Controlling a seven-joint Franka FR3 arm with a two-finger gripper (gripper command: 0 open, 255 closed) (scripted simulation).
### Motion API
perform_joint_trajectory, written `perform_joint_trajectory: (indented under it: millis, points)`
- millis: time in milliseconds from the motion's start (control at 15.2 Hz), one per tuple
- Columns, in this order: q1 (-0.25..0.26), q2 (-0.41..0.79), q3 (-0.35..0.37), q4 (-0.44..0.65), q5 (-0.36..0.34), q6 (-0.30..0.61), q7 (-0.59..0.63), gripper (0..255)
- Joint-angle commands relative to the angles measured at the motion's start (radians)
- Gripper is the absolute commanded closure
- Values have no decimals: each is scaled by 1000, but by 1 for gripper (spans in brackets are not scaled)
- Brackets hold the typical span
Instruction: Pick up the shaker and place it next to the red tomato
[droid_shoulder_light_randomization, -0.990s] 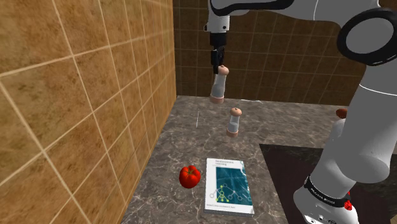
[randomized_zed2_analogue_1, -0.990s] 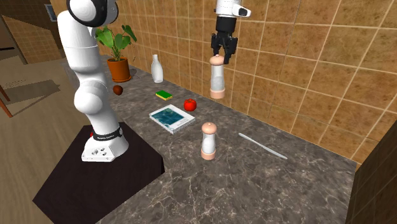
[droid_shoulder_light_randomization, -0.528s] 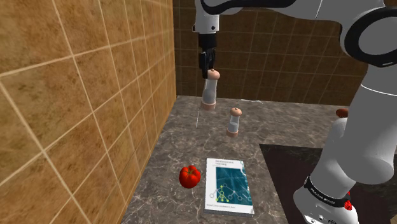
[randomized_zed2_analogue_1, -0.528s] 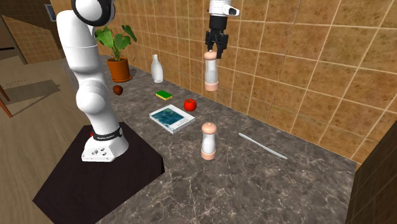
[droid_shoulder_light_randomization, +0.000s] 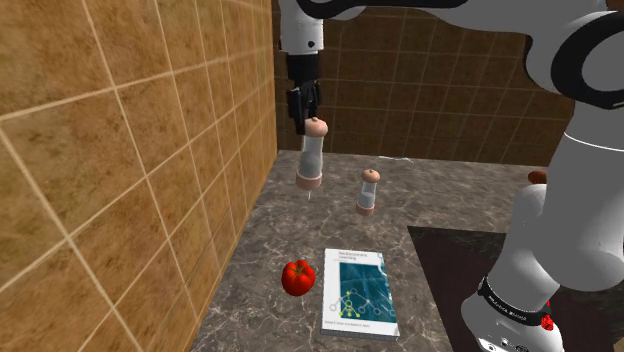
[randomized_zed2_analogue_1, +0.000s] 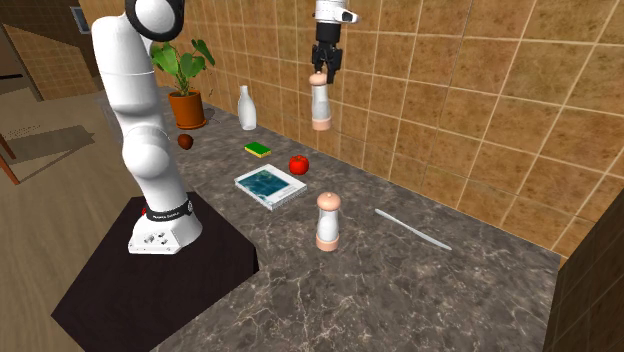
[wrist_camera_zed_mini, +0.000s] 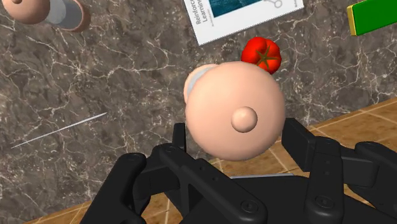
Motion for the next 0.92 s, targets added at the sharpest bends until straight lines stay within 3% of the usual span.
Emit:
perform_joint_trajectory:
  millis: [0,462,858]
  points:
    - [27,27,23,31,3,-4,51,255]
    - [117,130,89,169,4,-38,207,255]
    - [206,275,134,377,-10,-99,335,255]
